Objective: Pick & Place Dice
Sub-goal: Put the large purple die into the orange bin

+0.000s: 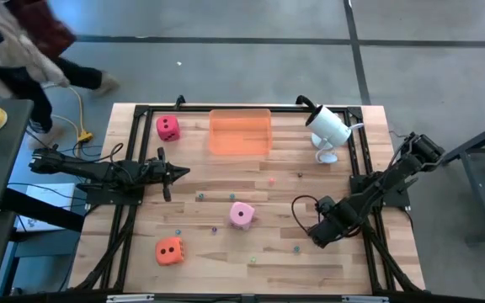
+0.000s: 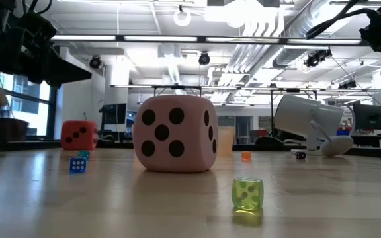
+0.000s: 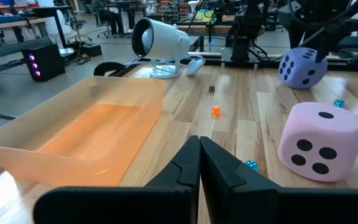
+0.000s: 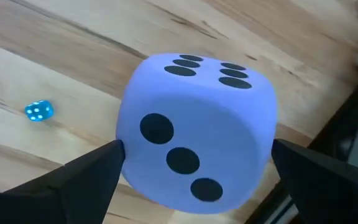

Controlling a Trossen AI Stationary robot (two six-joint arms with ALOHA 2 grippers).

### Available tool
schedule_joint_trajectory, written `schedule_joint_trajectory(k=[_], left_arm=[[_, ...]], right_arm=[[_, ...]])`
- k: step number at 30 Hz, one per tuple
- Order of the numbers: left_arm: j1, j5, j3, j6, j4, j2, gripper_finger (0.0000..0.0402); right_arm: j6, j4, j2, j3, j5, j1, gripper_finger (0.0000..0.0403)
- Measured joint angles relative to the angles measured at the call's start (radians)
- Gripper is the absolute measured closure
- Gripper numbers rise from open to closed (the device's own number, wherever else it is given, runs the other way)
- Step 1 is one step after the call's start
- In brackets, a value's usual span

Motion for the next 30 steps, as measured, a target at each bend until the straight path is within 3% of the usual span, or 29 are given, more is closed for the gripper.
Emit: schedule_joint_trajectory(k=[11, 30], left_arm=[[0.000, 0.000, 0.000, 0.000, 0.000, 0.000, 0.0401], [0.000, 0.000, 0.000, 0.000, 0.000, 0.000, 0.0401]], right_arm=[[0.093, -0.109, -0.080, -0.008, 0.000, 0.000, 0.0003], [0.244, -0.063, -0.104, -0.005, 0.075, 0.056, 0.0003]])
